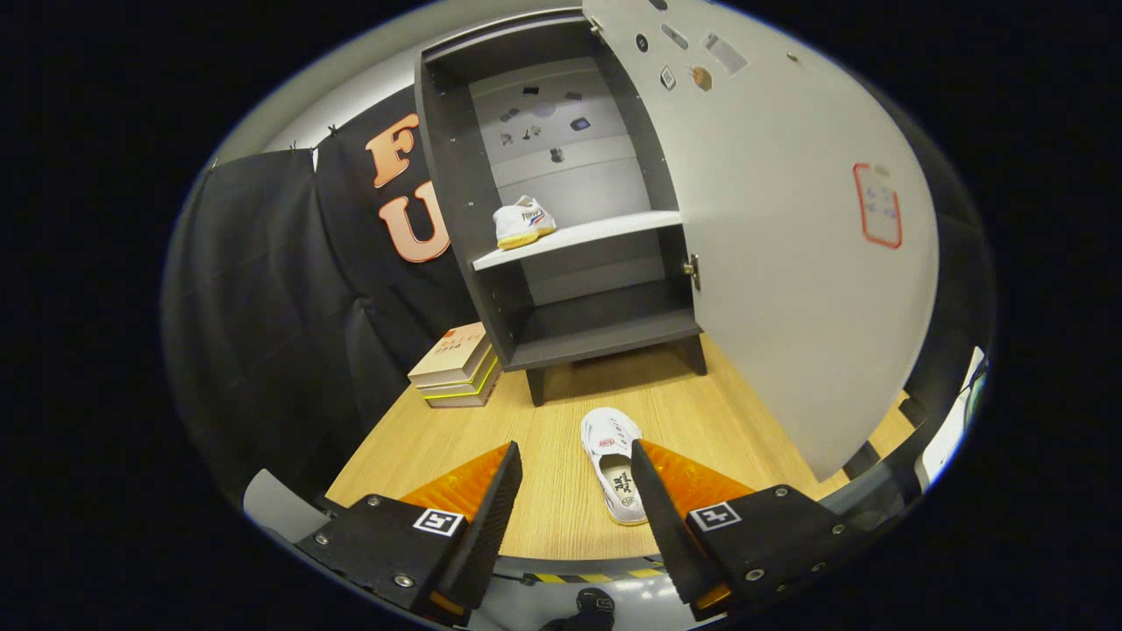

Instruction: Open the shoe cabinet door, grab the shoes and put them into the shoe cabinet, then close the shoe cabinet door.

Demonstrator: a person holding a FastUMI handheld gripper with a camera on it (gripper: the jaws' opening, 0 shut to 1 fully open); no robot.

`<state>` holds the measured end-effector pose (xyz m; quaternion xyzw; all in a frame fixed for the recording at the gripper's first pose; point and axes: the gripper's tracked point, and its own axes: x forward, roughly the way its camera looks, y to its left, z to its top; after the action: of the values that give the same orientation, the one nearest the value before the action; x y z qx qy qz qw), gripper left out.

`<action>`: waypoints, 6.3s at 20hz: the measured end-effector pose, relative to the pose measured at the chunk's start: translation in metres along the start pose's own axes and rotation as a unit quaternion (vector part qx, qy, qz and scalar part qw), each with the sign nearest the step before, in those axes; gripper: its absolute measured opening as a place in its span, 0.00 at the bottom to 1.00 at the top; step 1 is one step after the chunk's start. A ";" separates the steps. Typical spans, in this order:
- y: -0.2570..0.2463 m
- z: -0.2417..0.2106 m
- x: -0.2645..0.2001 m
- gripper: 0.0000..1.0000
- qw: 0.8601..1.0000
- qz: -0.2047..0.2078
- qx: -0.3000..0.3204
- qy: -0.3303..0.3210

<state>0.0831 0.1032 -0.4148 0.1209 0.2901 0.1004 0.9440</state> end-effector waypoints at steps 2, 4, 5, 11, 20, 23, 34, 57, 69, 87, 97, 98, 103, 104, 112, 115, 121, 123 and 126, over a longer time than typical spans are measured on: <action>-0.001 -0.016 0.022 0.78 1.000 0.008 0.005 0.017; -0.004 -0.032 0.046 0.77 0.999 0.015 0.006 0.034; -0.007 -0.041 0.057 0.77 0.999 0.018 0.003 0.042; -0.022 -0.088 0.121 0.69 0.995 0.032 0.005 0.090; -0.015 -0.113 0.187 0.48 0.993 0.041 -0.023 0.105; -0.021 -0.117 0.196 0.36 0.993 0.032 -0.030 0.109; -0.017 -0.069 0.174 0.01 0.992 0.010 -0.038 0.124; 0.025 0.196 0.108 0.01 0.998 -0.048 -0.022 -0.030; 0.018 0.302 0.224 0.01 0.998 0.000 -0.054 -0.032; 0.012 0.342 0.354 0.05 0.995 0.020 -0.098 -0.004; 0.030 0.342 0.307 0.82 0.994 -0.008 -0.112 -0.014; 0.030 0.342 0.297 0.85 0.993 -0.015 -0.112 -0.017; 0.036 0.347 0.234 0.93 0.991 -0.042 -0.114 -0.048; 0.037 0.344 0.218 0.93 0.991 -0.048 -0.112 -0.050; 0.035 0.292 0.081 0.93 0.987 -0.081 -0.129 -0.054; 0.035 0.275 0.036 0.93 0.988 -0.076 -0.122 -0.052; 0.040 0.271 -0.029 0.93 0.990 -0.031 -0.111 -0.078; 0.032 0.273 -0.057 0.93 0.989 -0.018 -0.116 -0.087; 0.020 0.272 -0.107 0.93 0.987 0.020 -0.123 -0.103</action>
<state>0.1498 0.0482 -0.1348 0.0193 0.1741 0.1413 0.9744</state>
